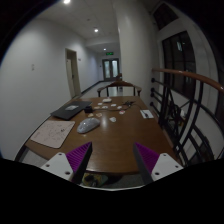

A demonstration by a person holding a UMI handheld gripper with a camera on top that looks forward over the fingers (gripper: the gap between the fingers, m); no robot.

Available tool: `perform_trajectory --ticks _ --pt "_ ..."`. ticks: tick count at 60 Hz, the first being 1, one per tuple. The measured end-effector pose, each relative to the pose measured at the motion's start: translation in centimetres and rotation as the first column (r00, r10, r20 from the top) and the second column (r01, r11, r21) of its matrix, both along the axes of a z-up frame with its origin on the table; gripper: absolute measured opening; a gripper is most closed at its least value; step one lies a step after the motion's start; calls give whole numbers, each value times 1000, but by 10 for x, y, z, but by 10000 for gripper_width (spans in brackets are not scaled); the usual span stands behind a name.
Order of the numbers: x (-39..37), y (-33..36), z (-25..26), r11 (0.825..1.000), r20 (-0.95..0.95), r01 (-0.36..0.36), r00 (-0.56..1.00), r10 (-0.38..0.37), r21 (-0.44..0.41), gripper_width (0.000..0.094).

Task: Arrange mouse

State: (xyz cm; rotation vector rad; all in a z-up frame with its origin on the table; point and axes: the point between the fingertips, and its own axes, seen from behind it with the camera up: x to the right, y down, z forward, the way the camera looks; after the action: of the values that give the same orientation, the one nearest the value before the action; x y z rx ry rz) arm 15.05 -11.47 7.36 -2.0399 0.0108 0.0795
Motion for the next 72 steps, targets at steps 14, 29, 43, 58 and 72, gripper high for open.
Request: perform_trajectory --ticks 14,29,43,58,72 --pt "-97 83 -37 994 -35 -88 996 86 -61 839" --pt "-161 169 -83 978 -79 -126 990 114 -167 836" --pt "-154 248 -90 983 32 -1 999 7 -181 762" --pt "-142 253 -84 980 28 65 998 -61 -189 343" --pt "-228 186 39 999 -17 -8 1000 8 47 334"
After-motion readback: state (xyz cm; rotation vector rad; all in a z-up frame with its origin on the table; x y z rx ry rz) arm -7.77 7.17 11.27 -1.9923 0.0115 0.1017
